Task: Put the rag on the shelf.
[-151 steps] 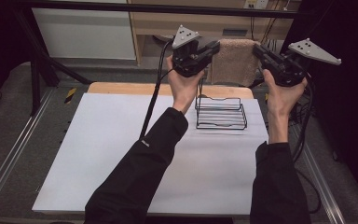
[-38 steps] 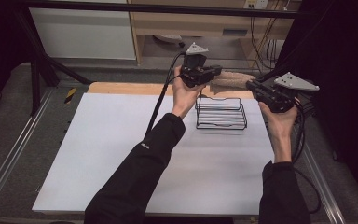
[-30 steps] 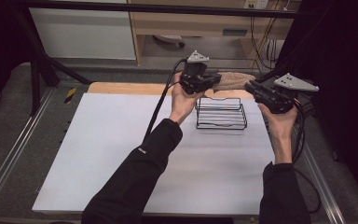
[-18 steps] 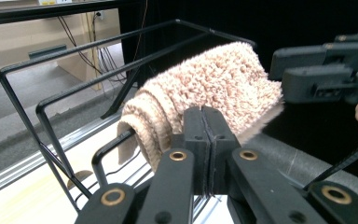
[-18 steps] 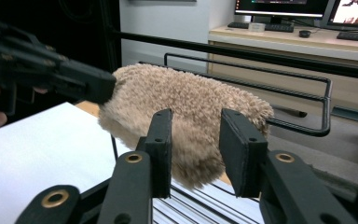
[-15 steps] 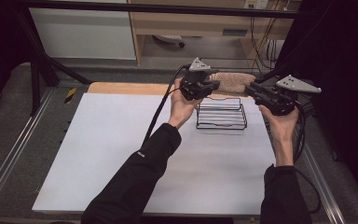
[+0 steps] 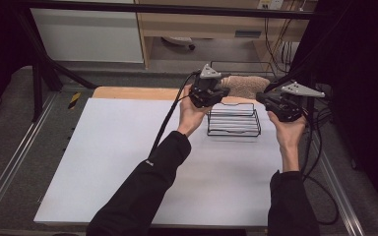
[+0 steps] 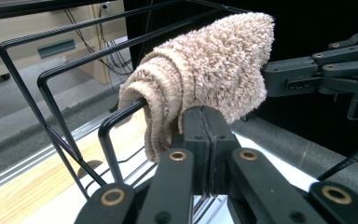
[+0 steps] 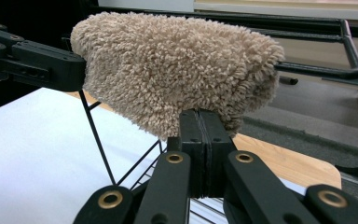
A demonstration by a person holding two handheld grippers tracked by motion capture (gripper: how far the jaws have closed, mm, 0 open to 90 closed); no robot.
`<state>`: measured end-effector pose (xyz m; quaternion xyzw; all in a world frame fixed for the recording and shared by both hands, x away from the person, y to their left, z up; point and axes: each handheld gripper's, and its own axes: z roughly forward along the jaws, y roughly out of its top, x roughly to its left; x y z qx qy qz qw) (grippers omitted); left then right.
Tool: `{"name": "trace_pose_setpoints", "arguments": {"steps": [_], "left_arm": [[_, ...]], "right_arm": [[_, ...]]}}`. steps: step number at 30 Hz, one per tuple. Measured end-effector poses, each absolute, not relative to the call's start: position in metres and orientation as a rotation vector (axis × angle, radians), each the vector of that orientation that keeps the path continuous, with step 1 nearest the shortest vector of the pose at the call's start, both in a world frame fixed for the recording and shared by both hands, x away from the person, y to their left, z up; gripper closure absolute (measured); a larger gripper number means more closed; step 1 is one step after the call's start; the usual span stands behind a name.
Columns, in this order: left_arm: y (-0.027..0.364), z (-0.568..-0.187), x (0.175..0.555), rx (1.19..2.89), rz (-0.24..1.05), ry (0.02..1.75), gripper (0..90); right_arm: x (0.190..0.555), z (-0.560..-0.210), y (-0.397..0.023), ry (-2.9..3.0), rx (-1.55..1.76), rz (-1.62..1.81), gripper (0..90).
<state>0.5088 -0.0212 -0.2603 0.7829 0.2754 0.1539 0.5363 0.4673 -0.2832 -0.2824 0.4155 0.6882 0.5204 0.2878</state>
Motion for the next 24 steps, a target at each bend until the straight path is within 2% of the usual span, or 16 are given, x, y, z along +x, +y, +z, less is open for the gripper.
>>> {"name": "trace_pose_setpoints", "arguments": {"steps": [6,11,16,24], "left_arm": [[-0.015,-0.257,0.503,1.862,0.378,0.651,86.1],[-0.002,-0.254,0.497,1.863,0.387,0.673,79.2],[0.018,-0.256,0.489,1.860,0.378,0.685,69.8],[0.057,-0.271,0.469,1.898,0.399,0.706,45.8]], "right_arm": [[0.459,-0.277,-0.283,1.826,1.079,1.417,81.4],[0.450,-0.272,-0.282,1.818,1.057,1.443,72.6],[0.443,-0.268,-0.278,1.827,1.052,1.448,61.5],[0.431,-0.273,-0.265,1.868,1.055,1.443,39.3]]}}
